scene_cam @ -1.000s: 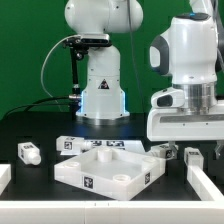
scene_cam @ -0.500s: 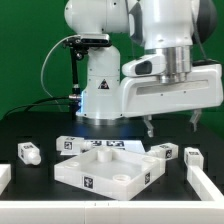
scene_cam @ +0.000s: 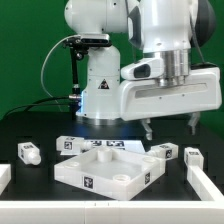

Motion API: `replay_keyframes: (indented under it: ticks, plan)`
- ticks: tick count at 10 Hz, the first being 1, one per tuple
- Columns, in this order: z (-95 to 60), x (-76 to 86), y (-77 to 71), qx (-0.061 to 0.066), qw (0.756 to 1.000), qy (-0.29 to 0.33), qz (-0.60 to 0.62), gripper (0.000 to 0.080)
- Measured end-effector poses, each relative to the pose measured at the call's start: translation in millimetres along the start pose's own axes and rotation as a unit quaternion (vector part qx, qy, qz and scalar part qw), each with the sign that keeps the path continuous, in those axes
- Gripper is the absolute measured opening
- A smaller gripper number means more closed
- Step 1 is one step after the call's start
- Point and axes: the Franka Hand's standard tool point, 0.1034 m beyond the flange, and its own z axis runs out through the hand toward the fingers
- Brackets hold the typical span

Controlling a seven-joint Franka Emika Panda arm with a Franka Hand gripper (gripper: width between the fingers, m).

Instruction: Assemble one leg

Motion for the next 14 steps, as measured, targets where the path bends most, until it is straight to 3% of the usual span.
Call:
replay_keyframes:
  ticks: [1, 3, 8, 10, 12, 13, 14]
  plan:
    - [-7.2, 1.3, 26.1, -0.001, 1.000, -0.002, 0.005, 0.0649]
    - [-11.1, -7.4, 44.5, -0.005, 0.997, -0.006, 0.077, 0.0649]
    - [-9.6, -8.8, 51.2, -0.006, 0.997, -0.007, 0.083, 0.0649]
    - [-10.9, -22.4, 90.2, -0.014, 0.987, -0.015, 0.158, 0.0649]
    - [-6.0, -32.6, 132.6, -0.011, 0.983, 0.000, 0.183, 0.0649]
    - [-2.3, -37.3, 140.7, -0.014, 0.981, 0.012, 0.191, 0.0649]
    - [-2.1, -36.0, 131.9, -0.010, 0.982, 0.006, 0.189, 0.0649]
